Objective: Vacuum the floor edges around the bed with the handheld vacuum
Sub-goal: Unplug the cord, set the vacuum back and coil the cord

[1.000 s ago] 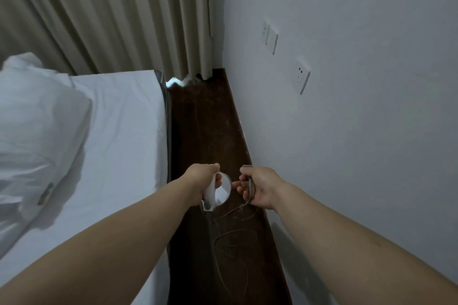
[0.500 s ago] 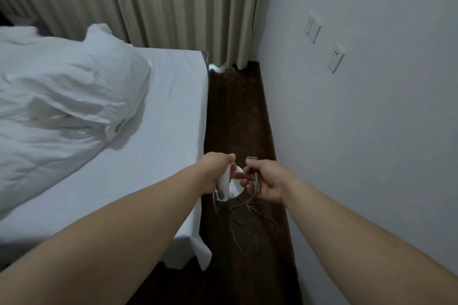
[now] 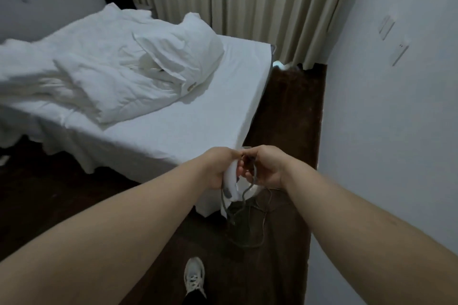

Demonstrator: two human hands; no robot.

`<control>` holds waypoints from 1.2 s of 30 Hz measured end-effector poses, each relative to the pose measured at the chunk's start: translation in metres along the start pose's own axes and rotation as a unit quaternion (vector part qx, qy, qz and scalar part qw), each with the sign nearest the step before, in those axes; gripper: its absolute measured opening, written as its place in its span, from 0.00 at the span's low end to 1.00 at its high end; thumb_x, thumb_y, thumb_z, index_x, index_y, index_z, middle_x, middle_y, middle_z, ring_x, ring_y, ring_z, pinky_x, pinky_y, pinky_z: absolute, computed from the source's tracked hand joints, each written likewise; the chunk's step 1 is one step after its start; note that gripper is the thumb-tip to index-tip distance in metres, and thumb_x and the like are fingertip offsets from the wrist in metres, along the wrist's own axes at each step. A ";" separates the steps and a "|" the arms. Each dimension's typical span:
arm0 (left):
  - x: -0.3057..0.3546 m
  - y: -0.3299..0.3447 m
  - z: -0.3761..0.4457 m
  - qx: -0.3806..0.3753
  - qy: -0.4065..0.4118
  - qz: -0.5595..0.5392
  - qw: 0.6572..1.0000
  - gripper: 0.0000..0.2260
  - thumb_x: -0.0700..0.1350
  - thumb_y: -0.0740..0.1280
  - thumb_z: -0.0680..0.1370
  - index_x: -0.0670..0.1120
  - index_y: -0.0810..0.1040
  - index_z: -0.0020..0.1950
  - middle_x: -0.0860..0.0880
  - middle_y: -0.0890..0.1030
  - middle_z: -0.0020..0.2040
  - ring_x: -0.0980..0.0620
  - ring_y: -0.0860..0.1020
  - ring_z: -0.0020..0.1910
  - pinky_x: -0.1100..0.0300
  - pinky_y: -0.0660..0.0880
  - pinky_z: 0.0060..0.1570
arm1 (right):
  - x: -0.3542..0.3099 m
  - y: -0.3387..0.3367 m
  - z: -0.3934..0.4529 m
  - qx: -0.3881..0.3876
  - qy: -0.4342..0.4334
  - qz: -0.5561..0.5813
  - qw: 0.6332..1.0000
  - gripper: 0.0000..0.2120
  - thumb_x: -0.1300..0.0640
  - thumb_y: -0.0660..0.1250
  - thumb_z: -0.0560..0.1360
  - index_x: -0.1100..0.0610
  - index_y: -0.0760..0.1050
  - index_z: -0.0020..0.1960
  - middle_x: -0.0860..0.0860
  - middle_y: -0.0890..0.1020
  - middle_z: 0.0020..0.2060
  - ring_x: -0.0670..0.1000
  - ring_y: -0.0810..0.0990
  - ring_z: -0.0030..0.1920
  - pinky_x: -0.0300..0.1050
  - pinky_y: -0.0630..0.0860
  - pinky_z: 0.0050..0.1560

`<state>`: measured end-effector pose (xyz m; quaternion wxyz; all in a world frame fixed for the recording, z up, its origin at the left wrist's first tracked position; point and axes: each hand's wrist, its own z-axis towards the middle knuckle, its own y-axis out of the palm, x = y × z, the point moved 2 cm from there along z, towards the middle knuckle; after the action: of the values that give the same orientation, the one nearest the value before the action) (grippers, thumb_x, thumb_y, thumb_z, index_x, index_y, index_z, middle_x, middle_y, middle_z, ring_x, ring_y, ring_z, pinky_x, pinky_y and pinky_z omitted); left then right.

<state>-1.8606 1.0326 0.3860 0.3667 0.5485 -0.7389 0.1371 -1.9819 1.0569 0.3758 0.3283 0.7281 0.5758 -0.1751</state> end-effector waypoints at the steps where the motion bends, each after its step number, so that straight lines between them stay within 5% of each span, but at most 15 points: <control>1: -0.009 -0.007 -0.018 0.009 0.001 -0.013 1.000 0.12 0.42 0.58 0.82 0.43 0.76 0.42 0.50 0.74 0.26 0.59 0.71 0.22 0.69 0.71 0.23 | 0.010 0.012 -0.006 -0.013 0.008 -0.016 1.000 0.09 0.55 0.57 0.81 0.56 0.71 0.45 0.49 0.76 0.27 0.45 0.77 0.27 0.34 0.71 0.26; 6: -0.037 -0.050 -0.076 0.051 0.016 -0.089 0.995 0.12 0.41 0.57 0.83 0.41 0.75 0.42 0.49 0.74 0.24 0.58 0.72 0.19 0.69 0.71 0.21 | 0.035 0.072 -0.016 -0.067 0.038 -0.081 0.994 0.08 0.56 0.60 0.80 0.56 0.73 0.43 0.49 0.76 0.30 0.46 0.76 0.32 0.36 0.74 0.27; 10: -0.060 -0.107 -0.123 0.090 0.019 -0.123 0.988 0.10 0.42 0.58 0.82 0.42 0.77 0.48 0.49 0.72 0.30 0.57 0.71 0.26 0.68 0.72 0.26 | 0.057 0.143 -0.012 -0.124 0.051 -0.149 0.980 0.10 0.57 0.60 0.80 0.56 0.75 0.41 0.49 0.75 0.30 0.46 0.74 0.32 0.36 0.73 0.27; 18: -0.091 -0.258 -0.216 0.160 0.061 -0.209 0.963 0.14 0.43 0.56 0.83 0.44 0.75 0.40 0.49 0.69 0.31 0.56 0.67 0.29 0.65 0.68 0.33 | 0.094 0.326 0.023 -0.219 0.089 -0.246 0.940 0.10 0.57 0.59 0.79 0.58 0.74 0.41 0.51 0.77 0.29 0.47 0.77 0.28 0.37 0.75 0.28; 22: -0.106 -0.336 -0.245 0.224 0.053 -0.223 0.947 0.10 0.46 0.60 0.81 0.44 0.78 0.47 0.47 0.76 0.38 0.52 0.75 0.38 0.60 0.74 0.44 | 0.115 0.412 0.040 -0.244 0.096 -0.254 0.931 0.06 0.59 0.59 0.79 0.57 0.74 0.47 0.50 0.77 0.29 0.47 0.77 0.30 0.36 0.72 0.26; 27: -0.111 -0.428 -0.282 0.325 0.063 -0.251 0.909 0.09 0.45 0.62 0.81 0.43 0.79 0.54 0.48 0.77 0.39 0.55 0.74 0.35 0.62 0.74 0.39 | 0.135 0.516 0.060 -0.262 0.071 -0.301 0.914 0.06 0.58 0.59 0.78 0.55 0.75 0.49 0.49 0.76 0.30 0.45 0.76 0.30 0.37 0.66 0.28; 31: -0.106 -0.491 -0.298 0.376 0.056 -0.279 0.882 0.11 0.47 0.63 0.80 0.42 0.78 0.55 0.44 0.80 0.50 0.49 0.79 0.48 0.55 0.77 0.53 | 0.127 0.575 0.076 -0.232 0.041 -0.315 0.919 0.06 0.56 0.62 0.78 0.56 0.75 0.50 0.53 0.82 0.41 0.48 0.76 0.35 0.40 0.69 0.32; 36: -0.084 -0.576 -0.308 0.430 0.071 -0.330 0.838 0.10 0.47 0.65 0.79 0.40 0.78 0.53 0.44 0.80 0.49 0.52 0.78 0.40 0.59 0.77 0.42 | 0.091 0.650 0.120 -0.246 0.038 -0.310 0.918 0.06 0.57 0.59 0.80 0.56 0.71 0.45 0.57 0.84 0.45 0.48 0.75 0.31 0.37 0.68 0.25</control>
<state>-1.2048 1.0706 0.4262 0.1693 0.8507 -0.3532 0.3505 -1.3225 0.9625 0.4107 0.4045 0.4157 0.8092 -0.0934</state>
